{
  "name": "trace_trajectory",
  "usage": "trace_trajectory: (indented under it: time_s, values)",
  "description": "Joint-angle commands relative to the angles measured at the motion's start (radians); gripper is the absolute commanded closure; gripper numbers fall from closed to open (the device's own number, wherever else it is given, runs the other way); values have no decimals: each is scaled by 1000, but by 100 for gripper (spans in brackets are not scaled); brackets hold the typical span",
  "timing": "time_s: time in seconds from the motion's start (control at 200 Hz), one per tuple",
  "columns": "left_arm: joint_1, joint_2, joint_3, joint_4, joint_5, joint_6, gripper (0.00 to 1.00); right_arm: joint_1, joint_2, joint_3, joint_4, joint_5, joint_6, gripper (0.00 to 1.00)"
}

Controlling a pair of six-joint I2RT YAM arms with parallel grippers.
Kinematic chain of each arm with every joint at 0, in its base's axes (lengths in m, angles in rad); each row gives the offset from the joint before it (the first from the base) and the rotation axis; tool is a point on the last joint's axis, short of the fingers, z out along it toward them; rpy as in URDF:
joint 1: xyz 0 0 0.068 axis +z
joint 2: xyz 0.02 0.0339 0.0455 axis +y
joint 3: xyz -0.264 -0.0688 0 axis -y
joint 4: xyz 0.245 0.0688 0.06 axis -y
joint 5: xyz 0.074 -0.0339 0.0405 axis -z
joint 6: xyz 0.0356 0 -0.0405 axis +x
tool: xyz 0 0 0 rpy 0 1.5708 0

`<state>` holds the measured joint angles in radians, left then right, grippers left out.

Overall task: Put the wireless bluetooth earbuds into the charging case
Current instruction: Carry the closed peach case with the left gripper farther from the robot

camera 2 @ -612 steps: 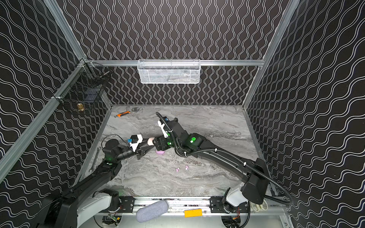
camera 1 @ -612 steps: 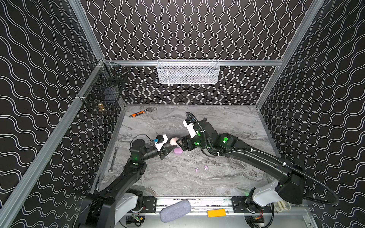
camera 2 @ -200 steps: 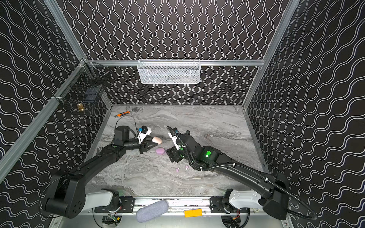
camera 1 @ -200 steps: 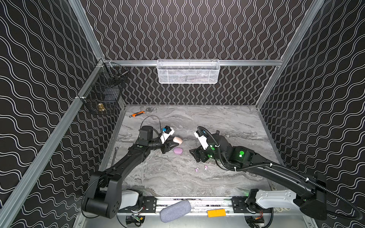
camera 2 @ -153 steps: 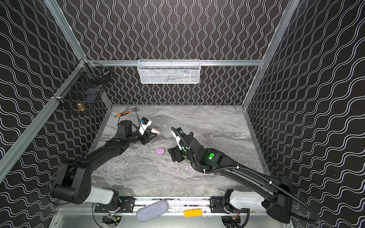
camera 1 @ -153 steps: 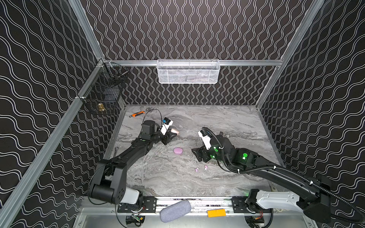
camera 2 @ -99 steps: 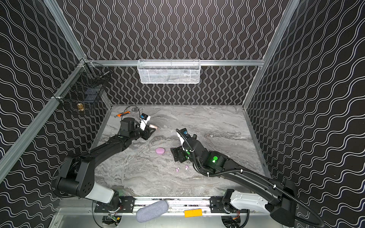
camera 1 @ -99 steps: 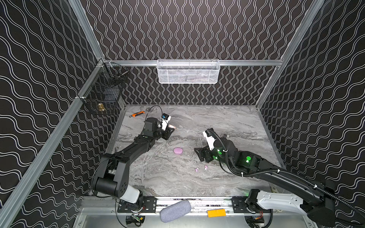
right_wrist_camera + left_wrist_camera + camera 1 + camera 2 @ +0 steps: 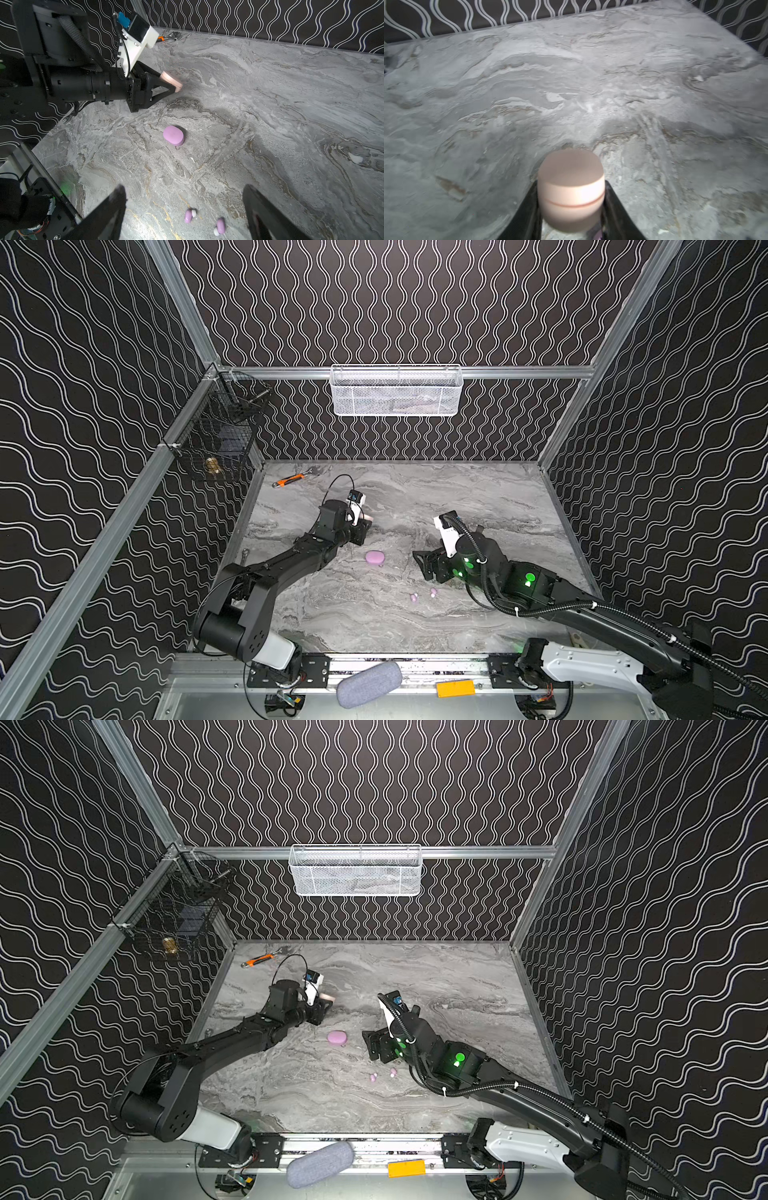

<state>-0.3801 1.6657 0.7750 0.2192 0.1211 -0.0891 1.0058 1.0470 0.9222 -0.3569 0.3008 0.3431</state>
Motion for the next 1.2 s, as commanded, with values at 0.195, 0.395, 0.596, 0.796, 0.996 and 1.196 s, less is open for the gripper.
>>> trace_trajectory:
  time_s: [0.195,0.395,0.596,0.796,0.996,1.196]
  values:
    - [-1,106,46,25,-53,-65,97,1,0,8,15,-4,10,11]
    - [0,182,130,-70,-98,-98,97,1,16,20,22,-14,4,11]
    - [-1,266,223,-163,-125,-121,96,1,16,20,24,-25,5,11]
    - [-2,309,275,-215,-137,-127,96,0,-10,-1,27,-18,7,11]
    - [1,347,317,-263,-143,-141,95,1,-28,-11,29,-22,3,11]
    - [10,375,346,-307,-141,-156,94,0,-35,-17,29,-23,-1,11]
